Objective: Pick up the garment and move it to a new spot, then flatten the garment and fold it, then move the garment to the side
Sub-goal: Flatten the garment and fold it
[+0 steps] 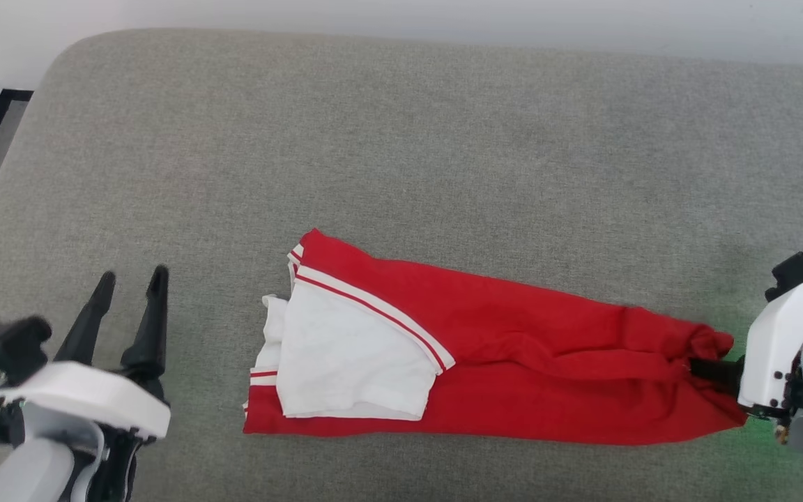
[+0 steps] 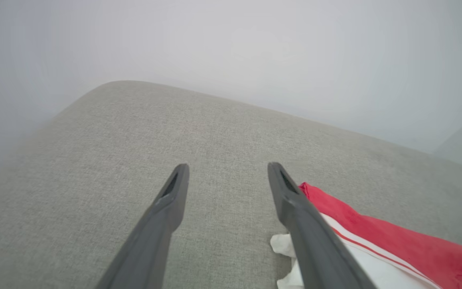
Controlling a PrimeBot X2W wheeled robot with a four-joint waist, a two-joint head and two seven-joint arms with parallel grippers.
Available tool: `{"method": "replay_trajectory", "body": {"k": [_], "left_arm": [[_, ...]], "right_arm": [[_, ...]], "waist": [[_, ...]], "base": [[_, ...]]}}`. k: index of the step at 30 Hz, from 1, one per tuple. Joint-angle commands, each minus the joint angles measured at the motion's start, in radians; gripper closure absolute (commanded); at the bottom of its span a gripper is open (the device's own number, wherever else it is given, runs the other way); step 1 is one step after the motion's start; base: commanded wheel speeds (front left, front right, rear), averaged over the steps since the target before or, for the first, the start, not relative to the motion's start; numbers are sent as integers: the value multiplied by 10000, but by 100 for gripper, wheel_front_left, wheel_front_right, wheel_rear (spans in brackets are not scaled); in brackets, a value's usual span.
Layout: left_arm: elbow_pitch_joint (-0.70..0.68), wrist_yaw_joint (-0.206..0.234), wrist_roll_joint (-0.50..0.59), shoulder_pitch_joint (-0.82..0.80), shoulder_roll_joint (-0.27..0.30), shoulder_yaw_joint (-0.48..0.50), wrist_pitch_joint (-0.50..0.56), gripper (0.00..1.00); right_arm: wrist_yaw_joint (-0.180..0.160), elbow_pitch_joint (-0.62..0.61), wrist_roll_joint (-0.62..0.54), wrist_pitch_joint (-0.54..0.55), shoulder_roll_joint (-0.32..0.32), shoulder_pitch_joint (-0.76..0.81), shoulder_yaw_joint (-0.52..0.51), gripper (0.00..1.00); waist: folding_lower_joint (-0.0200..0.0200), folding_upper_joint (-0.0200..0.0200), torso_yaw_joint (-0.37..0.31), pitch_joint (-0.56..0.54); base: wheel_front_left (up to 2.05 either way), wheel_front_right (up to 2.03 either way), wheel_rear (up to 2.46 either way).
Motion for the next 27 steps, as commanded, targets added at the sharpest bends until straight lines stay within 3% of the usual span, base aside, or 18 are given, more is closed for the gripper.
{"method": "replay_trajectory", "body": {"k": [1, 14, 21, 27], "left_arm": [[45, -111, 240, 261, -122, 218, -63, 0], [434, -1737, 2110, 1613, -2172, 2908, -66, 0], [491, -2241, 2829, 1790, -3060, 3768, -67, 0], [634, -2523, 3180, 1810, -3425, 4086, -67, 0]], "right_arm": [[45, 20, 11, -55, -4, -98, -17, 100], [25, 853, -655, -537, -1163, -500, -1669, 100], [24, 1883, -1798, -1174, -1753, -941, -2454, 100], [24, 2262, -2213, -1329, -1685, -1302, -2557, 100]], "waist": [[0, -1, -44, -38], [0, -1, -409, -252], [0, -1, -631, -328], [0, -1, -796, -346]], "base": [[0, 0, 0], [0, 0, 0], [0, 0, 0], [0, 0, 0]]}}
